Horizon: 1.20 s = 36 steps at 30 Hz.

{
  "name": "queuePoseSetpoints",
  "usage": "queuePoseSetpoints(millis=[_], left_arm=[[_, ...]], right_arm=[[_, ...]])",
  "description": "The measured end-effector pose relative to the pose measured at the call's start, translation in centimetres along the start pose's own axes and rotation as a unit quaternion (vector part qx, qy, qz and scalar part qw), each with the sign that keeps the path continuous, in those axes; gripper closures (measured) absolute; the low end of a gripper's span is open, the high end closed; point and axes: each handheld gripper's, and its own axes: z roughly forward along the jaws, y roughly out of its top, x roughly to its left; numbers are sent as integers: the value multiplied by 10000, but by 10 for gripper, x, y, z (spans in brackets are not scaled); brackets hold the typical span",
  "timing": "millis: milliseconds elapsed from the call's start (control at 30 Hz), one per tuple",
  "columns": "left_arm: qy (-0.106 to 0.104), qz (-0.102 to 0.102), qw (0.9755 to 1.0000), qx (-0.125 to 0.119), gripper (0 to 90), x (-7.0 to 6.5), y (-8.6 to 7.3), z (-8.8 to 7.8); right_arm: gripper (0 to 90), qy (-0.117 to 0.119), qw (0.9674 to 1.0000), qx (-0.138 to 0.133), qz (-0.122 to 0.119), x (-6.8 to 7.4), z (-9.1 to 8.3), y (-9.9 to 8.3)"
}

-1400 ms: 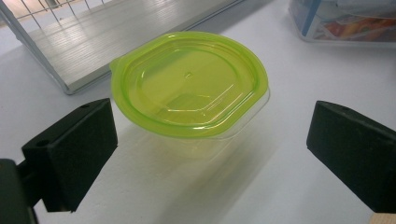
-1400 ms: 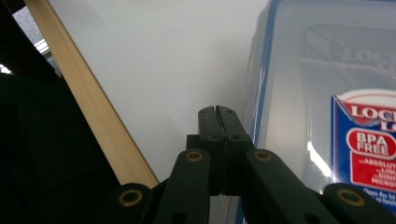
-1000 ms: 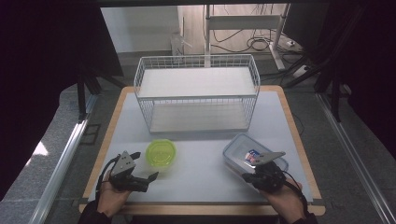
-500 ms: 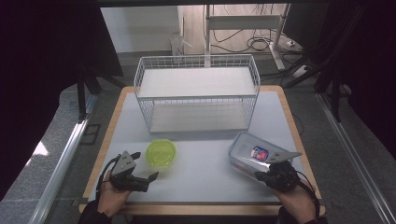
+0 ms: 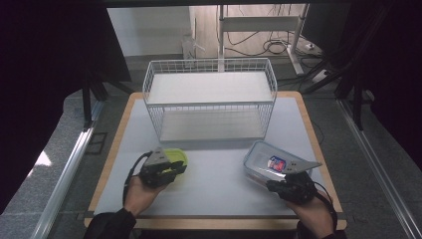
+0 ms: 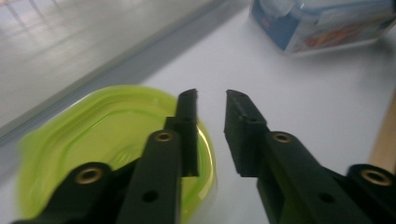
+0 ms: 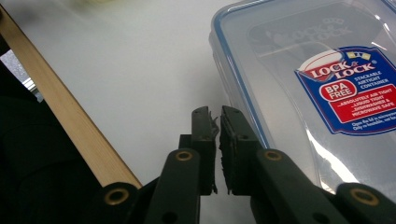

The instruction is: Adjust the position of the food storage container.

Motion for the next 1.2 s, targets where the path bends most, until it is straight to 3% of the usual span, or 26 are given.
queuePoseSetpoints(millis=[67, 233, 300, 500, 733, 833, 967, 1067, 1100, 1133, 1167, 1200], left_arm=[[-31, 40, 9999, 106, 837, -2, 6, 11], [177, 125, 9991, 361, 879, -1, 9, 23], [163, 42, 9992, 353, 896, 2, 8, 22], [421, 13, 9982, 419, 899, 11, 5, 17], [705, -229, 9960, 501, 900, 32, -3, 5], [635, -293, 9970, 320, 892, 31, 1, 1], [461, -156, 9987, 161, 881, 21, 14, 5], [181, -7, 9998, 111, 871, 10, 32, 24], [181, -7, 9998, 111, 867, 10, 32, 24], [97, 97, 9999, 98, 862, 6, 39, 35], [97, 97, 9999, 98, 857, 6, 39, 35], [-26, 108, 9999, 67, 853, 3, 45, 45]], right_arm=[[815, 8, 10000, 3, 20, -1, 1, -1], [804, 23, 10000, 13, -9, 0, 3, 0], [802, 31, 10000, 15, -34, 1, 4, 0], [802, -6, 10000, -20, -26, 0, 3, 0], [802, -63, 9999, -76, 59, -4, 1, -1], [821, -151, 9997, -170, 92, -5, -4, -1], [880, -394, 9983, -356, 255, -11, -18, -1], [898, -964, 9922, -512, 599, -28, -41, -9], [898, -964, 9922, -512, 599, -28, -41, -9], [898, -1260, 9875, -545, 775, -39, -51, -15], [898, -1260, 9875, -545, 775, -39, -51, -15], [898, -1540, 9818, -547, 967, -50, -58, -22]])
